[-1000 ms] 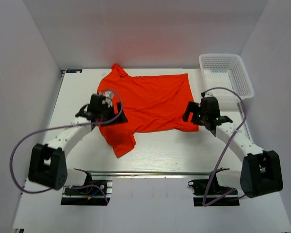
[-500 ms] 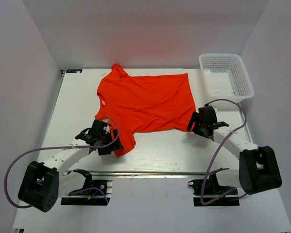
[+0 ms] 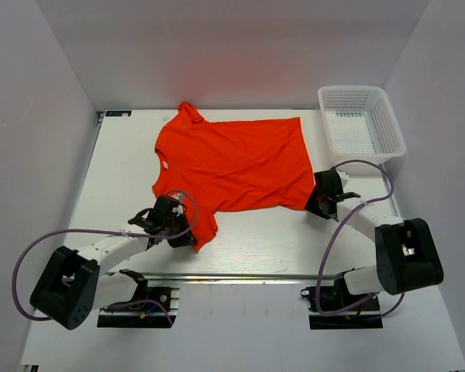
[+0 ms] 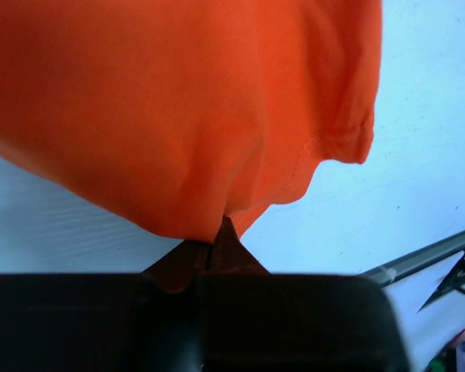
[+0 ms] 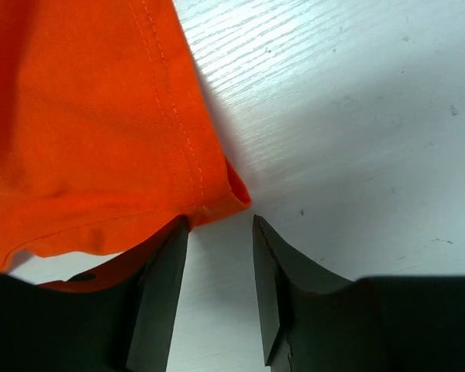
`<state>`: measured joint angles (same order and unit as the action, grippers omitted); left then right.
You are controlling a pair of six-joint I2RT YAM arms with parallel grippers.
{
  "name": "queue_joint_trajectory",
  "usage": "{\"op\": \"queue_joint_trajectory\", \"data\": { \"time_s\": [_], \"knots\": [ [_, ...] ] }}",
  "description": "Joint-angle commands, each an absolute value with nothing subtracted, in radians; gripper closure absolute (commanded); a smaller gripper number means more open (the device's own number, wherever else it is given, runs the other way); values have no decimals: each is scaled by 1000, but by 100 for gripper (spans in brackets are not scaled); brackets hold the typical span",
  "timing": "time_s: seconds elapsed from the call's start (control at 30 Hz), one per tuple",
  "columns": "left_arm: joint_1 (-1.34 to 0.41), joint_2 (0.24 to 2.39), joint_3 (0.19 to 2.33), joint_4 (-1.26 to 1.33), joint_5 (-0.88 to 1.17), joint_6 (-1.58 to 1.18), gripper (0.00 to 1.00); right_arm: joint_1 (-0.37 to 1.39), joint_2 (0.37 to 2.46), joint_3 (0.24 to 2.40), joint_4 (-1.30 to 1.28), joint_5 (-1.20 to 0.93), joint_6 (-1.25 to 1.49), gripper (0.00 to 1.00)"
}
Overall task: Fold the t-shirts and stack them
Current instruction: Grap the side of the flattened tshirt closest away from the robot with both arms
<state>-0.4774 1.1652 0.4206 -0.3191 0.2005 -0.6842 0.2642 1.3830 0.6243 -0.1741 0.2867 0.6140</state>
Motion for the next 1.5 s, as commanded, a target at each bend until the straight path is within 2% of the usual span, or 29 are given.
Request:
{"op": "queue_joint_trajectory", "data": {
  "time_s": [0.0, 0.23, 0.43, 0.6, 0.67, 0.77, 0.9, 1.07, 1.13, 1.47],
  "knots": [
    [-499, 1206, 391, -370, 179, -675, 98, 253, 1373, 620, -164, 337, 623, 55],
    [-508, 1149, 411, -469, 179, -675, 100, 250, 1309, 652, -202, 333, 581, 44],
    [-508, 1072, 422, -563, 179, -675, 100, 250, 1339, 683, -190, 276, 566, 44],
    [-508, 1048, 422, -584, 179, -675, 100, 247, 1387, 672, -173, 273, 572, 50],
    [-508, 1048, 413, -574, 190, -675, 100, 247, 1399, 664, -158, 290, 578, 58],
    [-508, 1048, 413, -565, 199, -675, 100, 242, 1407, 661, -153, 311, 578, 58],
    [-508, 1048, 413, -565, 199, -666, 100, 241, 1407, 652, -146, 307, 569, 64],
    [-508, 1048, 431, -574, 209, -644, 100, 233, 1394, 629, -130, 302, 569, 83],
    [-508, 1058, 431, -565, 218, -635, 100, 235, 1381, 618, -136, 299, 568, 100],
    [-508, 1037, 440, -615, 219, -635, 100, 229, 1189, 577, -294, 284, 535, 100]
  ]
}}
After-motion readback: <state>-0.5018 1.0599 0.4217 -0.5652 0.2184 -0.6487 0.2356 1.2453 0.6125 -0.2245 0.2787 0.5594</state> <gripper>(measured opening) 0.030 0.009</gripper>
